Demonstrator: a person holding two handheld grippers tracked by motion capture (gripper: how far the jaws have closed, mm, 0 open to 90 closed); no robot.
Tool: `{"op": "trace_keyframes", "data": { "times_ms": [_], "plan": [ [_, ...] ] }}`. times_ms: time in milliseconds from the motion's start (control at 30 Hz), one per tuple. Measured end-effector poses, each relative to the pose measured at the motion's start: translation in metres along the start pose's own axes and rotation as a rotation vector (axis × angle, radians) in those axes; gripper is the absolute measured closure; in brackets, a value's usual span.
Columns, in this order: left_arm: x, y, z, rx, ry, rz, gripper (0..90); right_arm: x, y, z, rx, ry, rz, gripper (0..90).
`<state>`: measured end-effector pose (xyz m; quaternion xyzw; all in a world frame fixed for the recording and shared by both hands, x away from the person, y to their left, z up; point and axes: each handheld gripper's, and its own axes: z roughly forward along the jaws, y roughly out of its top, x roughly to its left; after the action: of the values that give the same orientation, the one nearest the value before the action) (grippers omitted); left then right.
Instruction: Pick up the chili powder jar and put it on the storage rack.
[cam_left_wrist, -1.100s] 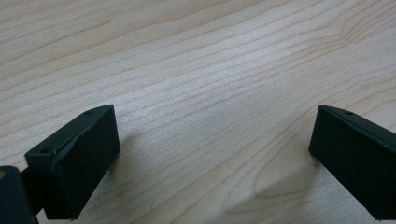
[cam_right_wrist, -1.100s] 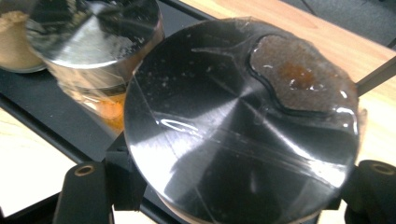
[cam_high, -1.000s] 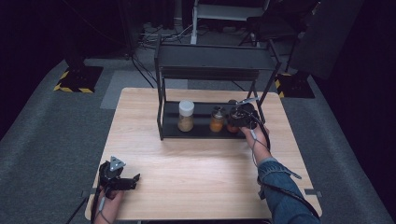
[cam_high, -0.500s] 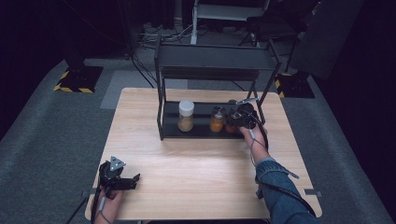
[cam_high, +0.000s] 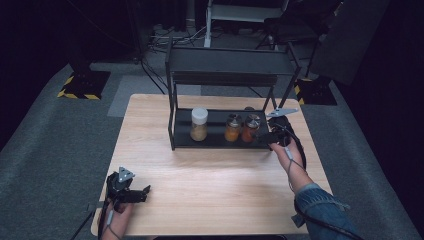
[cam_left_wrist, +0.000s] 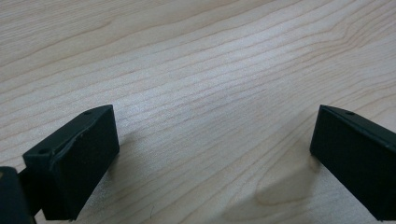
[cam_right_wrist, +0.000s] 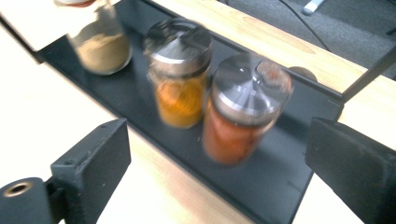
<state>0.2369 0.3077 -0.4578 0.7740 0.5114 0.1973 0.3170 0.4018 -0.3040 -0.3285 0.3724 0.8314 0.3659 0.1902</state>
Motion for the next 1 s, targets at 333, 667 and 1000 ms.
{"op": "trace_keyframes", "data": {
  "times_ms": [333,667,1000],
  "plan": [
    [0.0,0.0,0.0,0.0,-0.001,0.0,1.2,0.006,-0.045,-0.055,-0.055,0.018,-0.035,4.2],
    [-0.001,0.0,0.0,-0.001,0.006,-0.007,0.9,0.009,-0.087,-0.067,-0.042,0.017,-0.052,3.2],
    [-0.002,-0.001,0.0,0.0,0.009,-0.009,0.9,0.005,-0.129,-0.026,0.014,0.033,-0.025,3.0]
  ]
}}
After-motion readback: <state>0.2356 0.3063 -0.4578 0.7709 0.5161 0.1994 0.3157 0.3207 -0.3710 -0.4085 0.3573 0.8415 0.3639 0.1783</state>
